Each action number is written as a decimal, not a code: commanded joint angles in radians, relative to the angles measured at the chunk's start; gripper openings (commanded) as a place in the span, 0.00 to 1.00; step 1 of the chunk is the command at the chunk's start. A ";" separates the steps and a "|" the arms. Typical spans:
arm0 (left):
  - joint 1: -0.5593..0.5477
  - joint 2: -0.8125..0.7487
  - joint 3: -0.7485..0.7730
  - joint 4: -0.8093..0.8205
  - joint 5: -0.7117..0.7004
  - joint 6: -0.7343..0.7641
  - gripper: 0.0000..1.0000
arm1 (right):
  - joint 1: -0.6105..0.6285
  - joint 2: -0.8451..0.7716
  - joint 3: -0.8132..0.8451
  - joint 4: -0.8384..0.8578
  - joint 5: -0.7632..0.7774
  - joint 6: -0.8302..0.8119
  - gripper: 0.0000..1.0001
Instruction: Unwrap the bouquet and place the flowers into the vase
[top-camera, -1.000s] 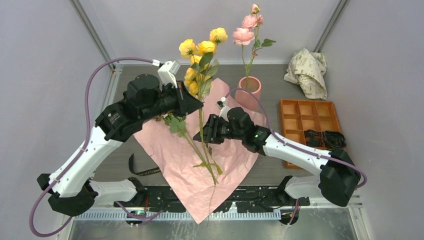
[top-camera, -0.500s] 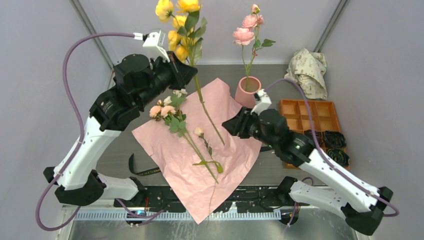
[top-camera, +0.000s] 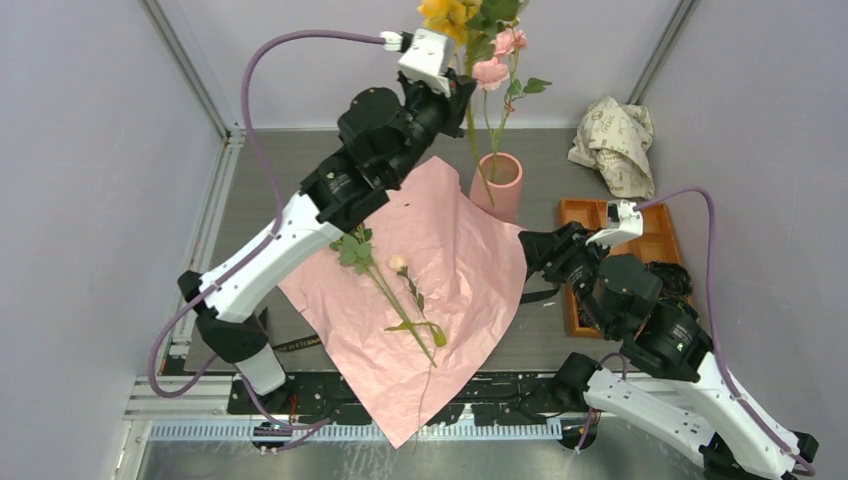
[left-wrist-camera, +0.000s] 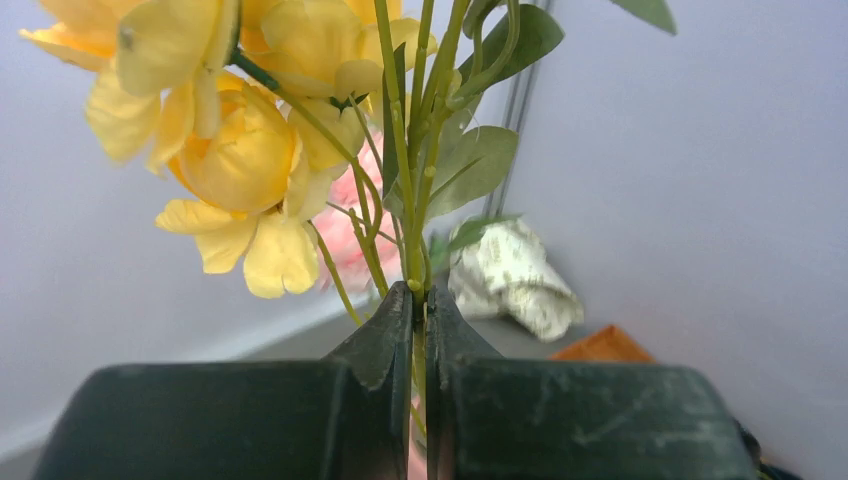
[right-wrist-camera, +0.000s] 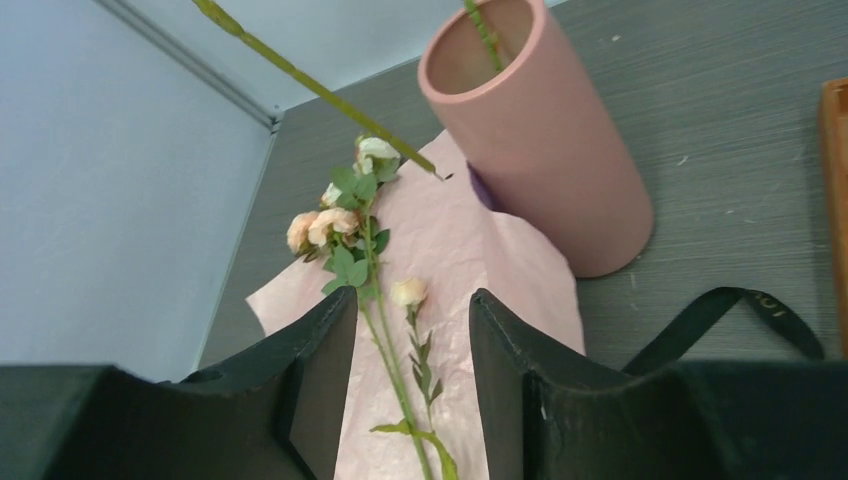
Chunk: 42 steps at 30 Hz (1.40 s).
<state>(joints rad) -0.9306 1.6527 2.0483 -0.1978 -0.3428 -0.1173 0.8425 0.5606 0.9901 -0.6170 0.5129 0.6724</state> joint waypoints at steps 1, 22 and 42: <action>-0.061 0.055 0.143 0.314 -0.108 0.259 0.00 | 0.006 -0.023 -0.004 -0.010 0.122 -0.037 0.51; -0.103 0.264 0.268 0.388 -0.177 0.400 0.00 | 0.006 -0.069 -0.041 0.013 0.160 -0.048 0.53; -0.102 0.237 0.036 0.353 -0.234 0.244 0.18 | 0.006 -0.080 -0.077 0.017 0.161 -0.029 0.56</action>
<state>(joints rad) -1.0283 1.9297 2.0724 0.1059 -0.5560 0.1787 0.8425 0.4950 0.9115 -0.6445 0.6510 0.6338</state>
